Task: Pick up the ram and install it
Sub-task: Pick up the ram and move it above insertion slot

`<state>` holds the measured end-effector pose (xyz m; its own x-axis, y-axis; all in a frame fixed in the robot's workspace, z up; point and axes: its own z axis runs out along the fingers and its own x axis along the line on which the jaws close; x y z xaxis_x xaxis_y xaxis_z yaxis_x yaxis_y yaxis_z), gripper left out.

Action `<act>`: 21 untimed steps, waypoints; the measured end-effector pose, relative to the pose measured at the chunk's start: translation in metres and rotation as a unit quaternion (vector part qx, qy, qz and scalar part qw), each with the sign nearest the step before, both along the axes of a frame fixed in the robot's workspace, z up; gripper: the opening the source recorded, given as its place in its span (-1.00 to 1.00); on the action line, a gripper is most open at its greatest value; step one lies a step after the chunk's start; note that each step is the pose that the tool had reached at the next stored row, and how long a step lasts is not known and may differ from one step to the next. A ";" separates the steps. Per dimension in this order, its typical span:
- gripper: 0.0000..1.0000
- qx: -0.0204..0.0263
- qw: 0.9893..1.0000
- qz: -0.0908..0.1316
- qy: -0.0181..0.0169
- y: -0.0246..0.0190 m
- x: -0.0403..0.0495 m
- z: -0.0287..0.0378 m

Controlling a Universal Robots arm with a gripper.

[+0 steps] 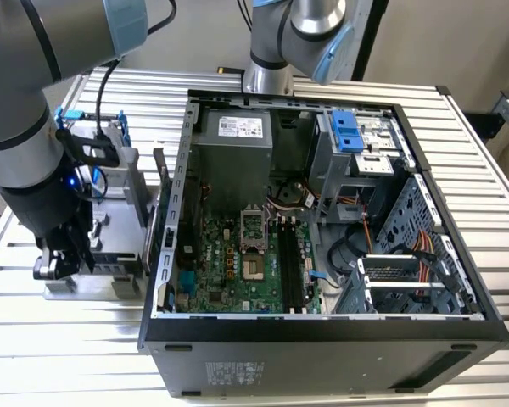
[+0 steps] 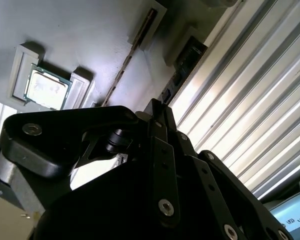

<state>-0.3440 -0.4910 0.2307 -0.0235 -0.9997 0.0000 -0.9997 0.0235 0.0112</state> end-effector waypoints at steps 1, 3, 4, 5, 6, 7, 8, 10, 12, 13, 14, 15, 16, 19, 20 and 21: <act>-1.00 0.000 1.000 0.000 0.000 0.0000 0.0000 0.0007; -1.00 0.000 1.000 0.000 0.000 0.0000 0.0000 0.0021; -1.00 0.000 1.000 0.000 0.000 0.0000 0.0000 0.0027; -1.00 0.000 1.000 0.000 0.000 0.0000 0.0000 0.0031; -1.00 0.000 1.000 0.000 0.000 0.0000 0.0000 0.0037; -1.00 0.001 1.000 0.000 0.000 0.0000 0.0000 0.0043; -1.00 0.001 1.000 0.000 0.000 0.0000 0.0000 0.0050; -1.00 0.001 1.000 0.000 0.000 0.0000 0.0000 0.0063; -1.00 0.001 1.000 0.000 0.000 0.0000 0.0000 0.0077; -1.00 0.001 1.000 0.000 0.000 0.0000 0.0000 0.0085; -1.00 0.001 1.000 0.000 0.000 0.0000 0.0000 0.0092; -1.00 0.001 1.000 0.000 0.000 0.0000 0.0000 0.0099; -1.00 0.001 1.000 0.000 0.000 0.0000 0.0000 0.0107; -1.00 0.001 1.000 0.000 0.000 0.0000 0.0000 0.0133; -1.00 0.001 1.000 0.000 0.000 0.0000 0.0000 0.0144; -1.00 0.001 1.000 0.000 0.000 0.0000 0.0000 0.0154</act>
<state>-0.3440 -0.4910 0.2461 -0.0235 -0.9997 -0.0013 -0.9997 0.0234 0.0115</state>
